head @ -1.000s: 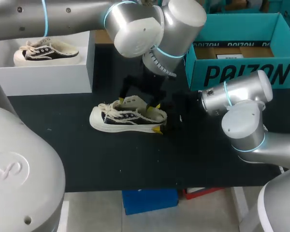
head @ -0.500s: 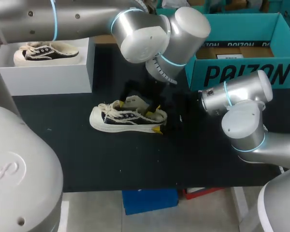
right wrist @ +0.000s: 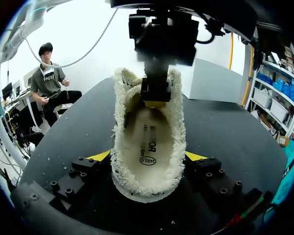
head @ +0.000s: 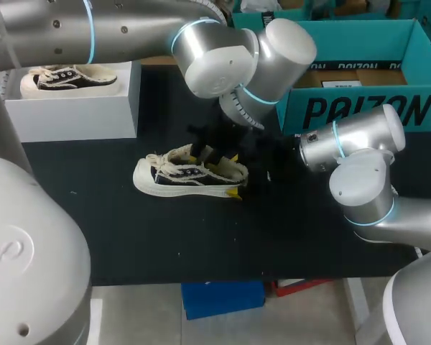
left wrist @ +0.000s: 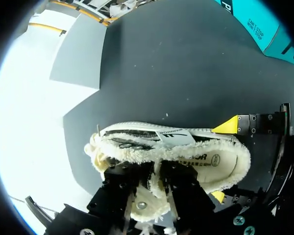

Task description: Take the shoe out of the shoebox, open the shoe tongue, remove and reinsert the insole, then place the shoe into the shoebox

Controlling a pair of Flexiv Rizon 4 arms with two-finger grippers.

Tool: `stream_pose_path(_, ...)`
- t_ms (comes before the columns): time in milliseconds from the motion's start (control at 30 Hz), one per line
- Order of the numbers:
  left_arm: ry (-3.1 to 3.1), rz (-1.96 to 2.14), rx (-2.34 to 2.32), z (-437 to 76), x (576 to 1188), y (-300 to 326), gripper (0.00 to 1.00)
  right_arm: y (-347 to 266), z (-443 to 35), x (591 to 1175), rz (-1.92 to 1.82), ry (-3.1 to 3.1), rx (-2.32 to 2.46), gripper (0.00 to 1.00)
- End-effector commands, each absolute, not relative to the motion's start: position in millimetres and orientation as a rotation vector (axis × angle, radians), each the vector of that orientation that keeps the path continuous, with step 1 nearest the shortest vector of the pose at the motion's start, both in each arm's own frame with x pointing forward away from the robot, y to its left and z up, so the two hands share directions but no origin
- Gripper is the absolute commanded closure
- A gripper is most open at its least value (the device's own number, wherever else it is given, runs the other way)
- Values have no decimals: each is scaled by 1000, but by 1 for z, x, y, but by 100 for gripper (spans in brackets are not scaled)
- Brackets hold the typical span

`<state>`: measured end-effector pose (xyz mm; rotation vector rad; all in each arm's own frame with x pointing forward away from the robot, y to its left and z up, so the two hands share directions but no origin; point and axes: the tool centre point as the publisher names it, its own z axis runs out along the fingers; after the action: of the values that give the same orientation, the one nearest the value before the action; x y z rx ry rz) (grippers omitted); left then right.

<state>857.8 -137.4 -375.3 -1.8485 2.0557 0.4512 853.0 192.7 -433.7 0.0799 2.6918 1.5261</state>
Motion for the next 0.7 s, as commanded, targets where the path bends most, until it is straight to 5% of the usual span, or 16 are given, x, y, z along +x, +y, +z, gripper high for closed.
stream_pose_path(33,2070,432,-1856,-367,857,-133,100,196,-437,855,1523,2694,81,100)
stream_pose_path(700,2063,238,-1959,-330,855,-113,100,196,-437,855,1523,2694,81,100)
